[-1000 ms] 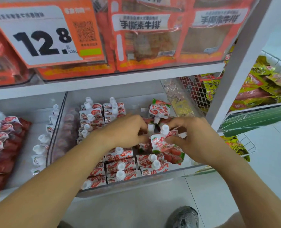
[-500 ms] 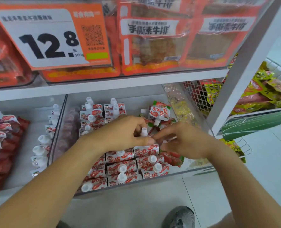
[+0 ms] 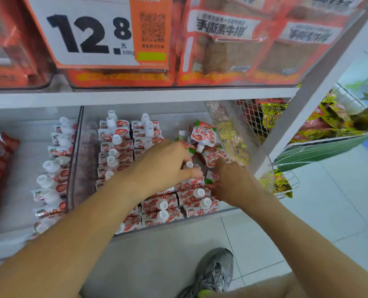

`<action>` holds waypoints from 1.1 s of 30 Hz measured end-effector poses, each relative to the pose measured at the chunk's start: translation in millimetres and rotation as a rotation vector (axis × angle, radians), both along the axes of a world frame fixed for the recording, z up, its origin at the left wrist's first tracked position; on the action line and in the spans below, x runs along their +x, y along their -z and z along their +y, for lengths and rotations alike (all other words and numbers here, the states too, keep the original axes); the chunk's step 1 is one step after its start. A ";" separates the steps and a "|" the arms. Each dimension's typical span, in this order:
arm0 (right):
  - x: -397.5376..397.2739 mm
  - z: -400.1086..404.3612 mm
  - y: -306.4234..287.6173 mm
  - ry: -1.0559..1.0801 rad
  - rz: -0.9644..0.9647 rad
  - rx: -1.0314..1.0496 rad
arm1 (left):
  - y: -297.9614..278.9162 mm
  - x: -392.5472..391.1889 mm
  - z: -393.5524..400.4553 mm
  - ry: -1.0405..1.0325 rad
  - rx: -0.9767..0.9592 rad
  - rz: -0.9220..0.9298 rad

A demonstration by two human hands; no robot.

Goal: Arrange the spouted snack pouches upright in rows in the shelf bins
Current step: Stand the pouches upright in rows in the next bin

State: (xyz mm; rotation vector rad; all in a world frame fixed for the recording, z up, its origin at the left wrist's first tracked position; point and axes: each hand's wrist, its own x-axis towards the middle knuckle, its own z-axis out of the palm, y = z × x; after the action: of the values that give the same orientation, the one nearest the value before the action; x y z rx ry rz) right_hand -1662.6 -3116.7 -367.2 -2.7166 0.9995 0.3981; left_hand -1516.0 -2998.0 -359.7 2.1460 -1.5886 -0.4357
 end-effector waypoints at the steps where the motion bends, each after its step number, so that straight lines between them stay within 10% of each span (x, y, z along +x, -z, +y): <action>1: -0.2 -0.3 -1.9 0.021 -0.008 0.026 | 0.5 -0.5 1.6 -0.004 -0.015 0.012; 11: -21.2 -11.4 -41.4 -0.064 -0.093 -0.055 | 4.4 -5.2 11.0 0.004 -0.066 -0.007; 19: -27.1 6.5 -43.4 0.060 -0.866 0.120 | -6.3 -6.3 0.0 -0.093 -0.014 0.254; 29: 3.3 -27.7 -1.5 -0.152 0.093 -0.015 | -9.7 -10.4 -0.6 0.079 0.133 0.086; 33: 14.2 -31.6 0.6 -0.208 0.189 0.027 | -3.8 -17.8 2.8 0.063 0.140 0.001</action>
State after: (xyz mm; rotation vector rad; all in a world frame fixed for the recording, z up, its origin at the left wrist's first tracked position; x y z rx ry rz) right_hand -1648.3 -3148.4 -367.8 -2.8082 0.7482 0.7109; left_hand -1533.8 -2995.2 -355.9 2.2012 -1.6743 -0.5840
